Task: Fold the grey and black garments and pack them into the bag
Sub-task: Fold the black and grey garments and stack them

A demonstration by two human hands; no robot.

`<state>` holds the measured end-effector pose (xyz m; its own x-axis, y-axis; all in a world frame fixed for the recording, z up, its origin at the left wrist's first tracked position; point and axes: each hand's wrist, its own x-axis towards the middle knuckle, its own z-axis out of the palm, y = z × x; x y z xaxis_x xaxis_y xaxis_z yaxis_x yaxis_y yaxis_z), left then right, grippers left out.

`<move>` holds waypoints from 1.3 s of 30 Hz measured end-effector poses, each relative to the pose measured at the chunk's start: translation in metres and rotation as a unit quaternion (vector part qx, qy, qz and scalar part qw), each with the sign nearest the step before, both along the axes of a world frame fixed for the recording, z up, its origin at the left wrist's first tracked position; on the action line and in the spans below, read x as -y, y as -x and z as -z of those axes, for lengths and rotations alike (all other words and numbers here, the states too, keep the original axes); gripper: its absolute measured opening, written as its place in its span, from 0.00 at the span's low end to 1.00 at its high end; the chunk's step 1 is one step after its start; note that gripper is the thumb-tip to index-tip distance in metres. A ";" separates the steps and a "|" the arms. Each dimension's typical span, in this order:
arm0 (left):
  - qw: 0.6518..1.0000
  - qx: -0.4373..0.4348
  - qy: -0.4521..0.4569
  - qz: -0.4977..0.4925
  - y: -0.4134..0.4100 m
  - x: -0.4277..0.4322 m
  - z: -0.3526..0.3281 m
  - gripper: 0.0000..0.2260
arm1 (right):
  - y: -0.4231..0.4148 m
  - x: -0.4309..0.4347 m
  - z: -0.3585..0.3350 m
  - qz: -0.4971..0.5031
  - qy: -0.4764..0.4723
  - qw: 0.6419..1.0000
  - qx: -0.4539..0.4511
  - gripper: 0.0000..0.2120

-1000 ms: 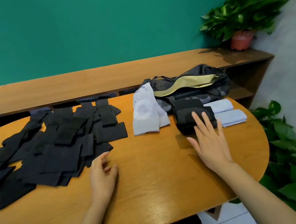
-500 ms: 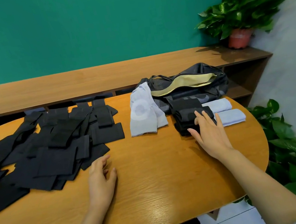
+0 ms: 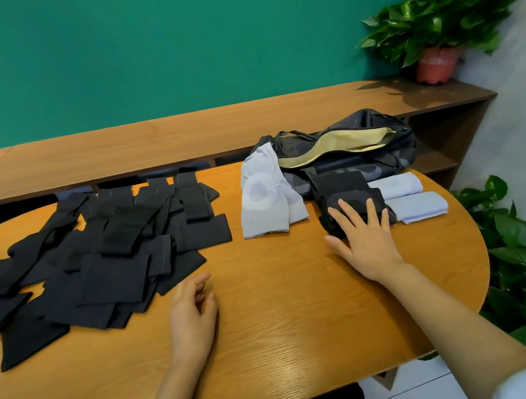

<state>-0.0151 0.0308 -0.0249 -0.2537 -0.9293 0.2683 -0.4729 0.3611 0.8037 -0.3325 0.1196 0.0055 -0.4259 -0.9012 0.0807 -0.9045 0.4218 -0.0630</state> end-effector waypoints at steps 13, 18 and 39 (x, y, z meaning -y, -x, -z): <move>1.000 -0.022 -0.001 -0.002 -0.001 0.002 0.001 0.13 | -0.042 0.016 -0.031 -0.082 0.033 0.991 -0.104 0.37; 1.000 -0.024 -0.005 -0.003 -0.002 0.003 0.002 0.13 | -0.069 0.046 -0.017 -0.177 -0.001 0.981 -0.076 0.29; 0.993 0.096 0.050 0.047 0.003 -0.002 -0.001 0.28 | -0.125 0.010 0.008 -0.251 0.144 0.951 0.113 0.30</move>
<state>-0.0183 0.0327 -0.0242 -0.3941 -0.8703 0.2953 -0.5749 0.4841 0.6596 -0.2079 0.1101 -0.0026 0.0156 -0.9497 0.3128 -0.9371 -0.1230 -0.3268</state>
